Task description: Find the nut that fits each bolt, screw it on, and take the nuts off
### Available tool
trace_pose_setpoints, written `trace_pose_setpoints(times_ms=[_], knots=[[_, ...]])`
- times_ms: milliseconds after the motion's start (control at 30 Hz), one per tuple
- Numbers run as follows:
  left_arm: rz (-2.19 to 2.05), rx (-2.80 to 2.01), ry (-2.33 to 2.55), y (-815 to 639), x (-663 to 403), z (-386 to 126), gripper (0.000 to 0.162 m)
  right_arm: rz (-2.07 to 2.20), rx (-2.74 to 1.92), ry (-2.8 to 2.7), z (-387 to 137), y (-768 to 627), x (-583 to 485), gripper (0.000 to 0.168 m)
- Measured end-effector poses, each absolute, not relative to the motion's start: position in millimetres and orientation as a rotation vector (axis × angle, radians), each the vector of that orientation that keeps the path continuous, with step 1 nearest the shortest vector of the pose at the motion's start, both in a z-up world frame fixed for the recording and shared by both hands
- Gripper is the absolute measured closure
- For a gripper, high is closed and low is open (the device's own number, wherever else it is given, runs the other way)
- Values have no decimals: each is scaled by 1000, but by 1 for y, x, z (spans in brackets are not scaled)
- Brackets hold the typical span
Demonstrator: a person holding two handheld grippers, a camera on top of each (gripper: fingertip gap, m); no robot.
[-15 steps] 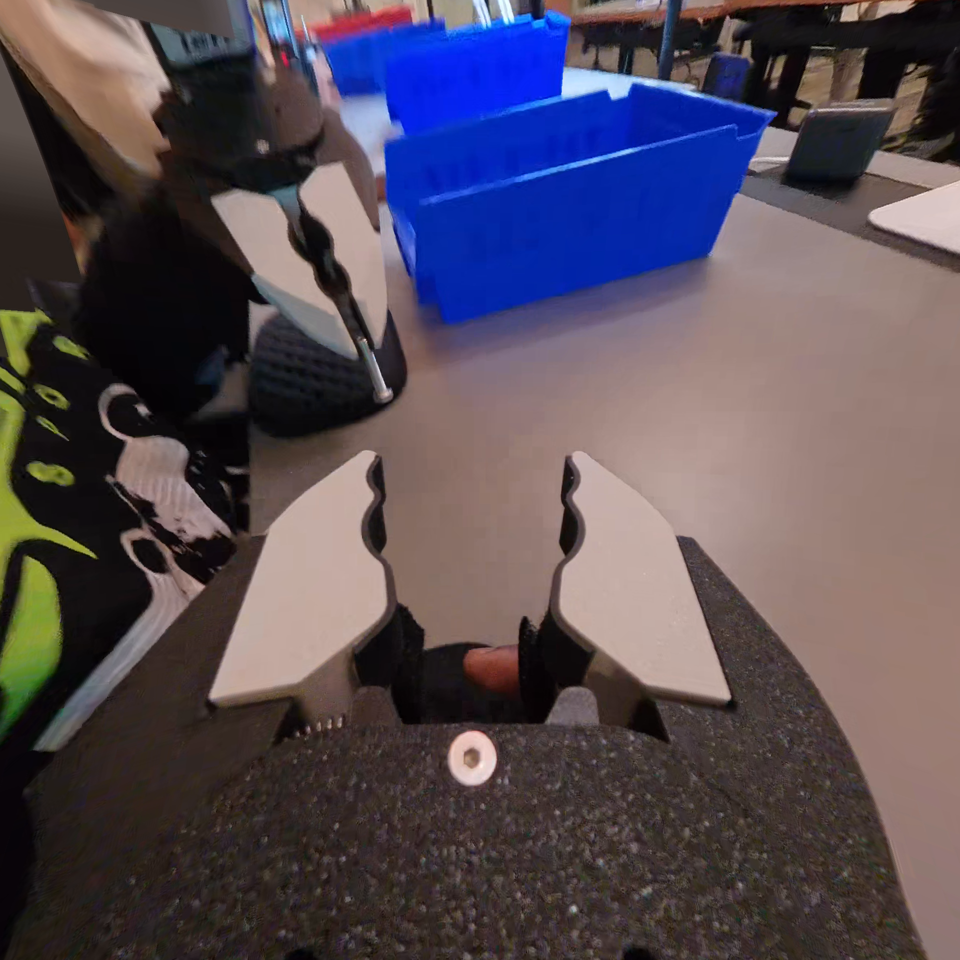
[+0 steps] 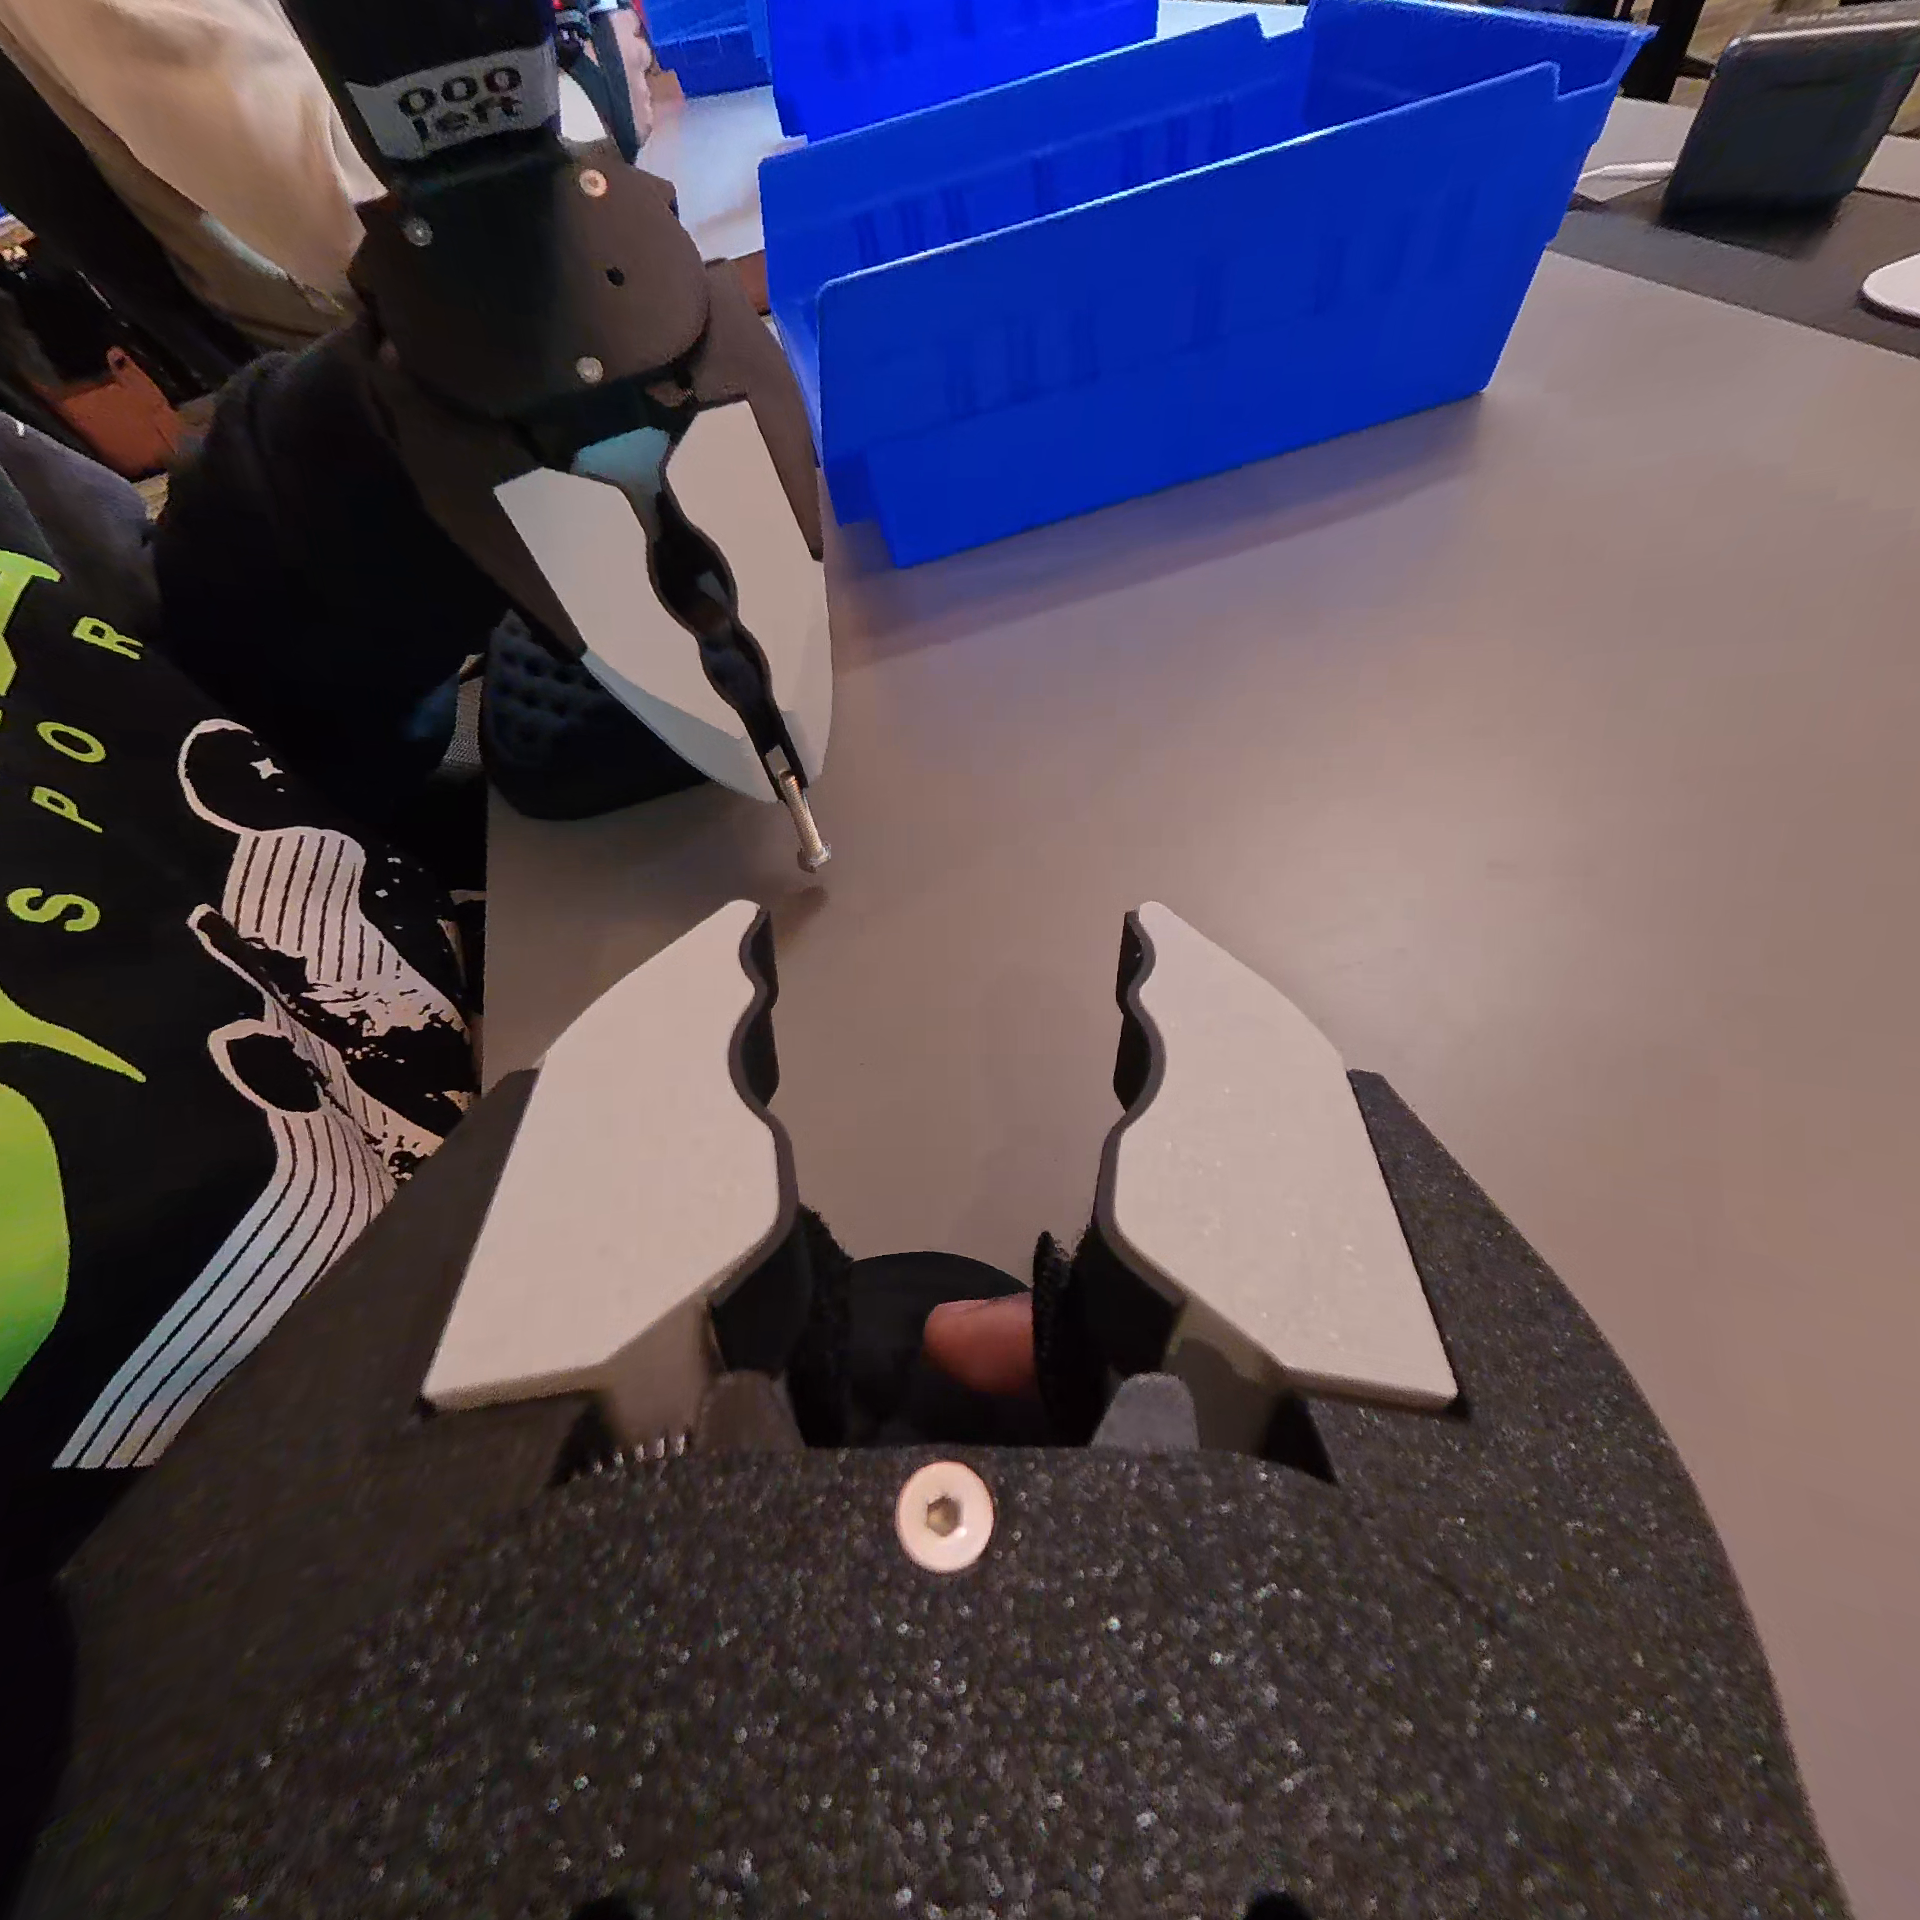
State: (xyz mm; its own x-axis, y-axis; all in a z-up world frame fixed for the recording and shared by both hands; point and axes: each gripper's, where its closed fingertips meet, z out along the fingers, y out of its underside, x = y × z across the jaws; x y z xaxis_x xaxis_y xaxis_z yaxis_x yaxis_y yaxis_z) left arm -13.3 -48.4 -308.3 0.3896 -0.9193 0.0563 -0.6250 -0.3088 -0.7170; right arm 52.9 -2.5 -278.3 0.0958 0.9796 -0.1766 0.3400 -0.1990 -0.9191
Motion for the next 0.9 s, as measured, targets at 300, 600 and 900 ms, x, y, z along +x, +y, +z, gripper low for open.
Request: trace_pose_setpoints(times_ms=[300, 600, 900], knots=[[-626, -2063, 1300, -47, -16, -318, 156, 1114, -1644, -1331, -279, -4, 53, 104], [-621, -2059, 1273, -46, -18, -315, 150, 1117, -1630, -1351, -278, -7, 53, 104], [-573, -2004, 1006, -37, -70, -255, 125, 1123, -1637, -1351, -280, -7, 53, 104]])
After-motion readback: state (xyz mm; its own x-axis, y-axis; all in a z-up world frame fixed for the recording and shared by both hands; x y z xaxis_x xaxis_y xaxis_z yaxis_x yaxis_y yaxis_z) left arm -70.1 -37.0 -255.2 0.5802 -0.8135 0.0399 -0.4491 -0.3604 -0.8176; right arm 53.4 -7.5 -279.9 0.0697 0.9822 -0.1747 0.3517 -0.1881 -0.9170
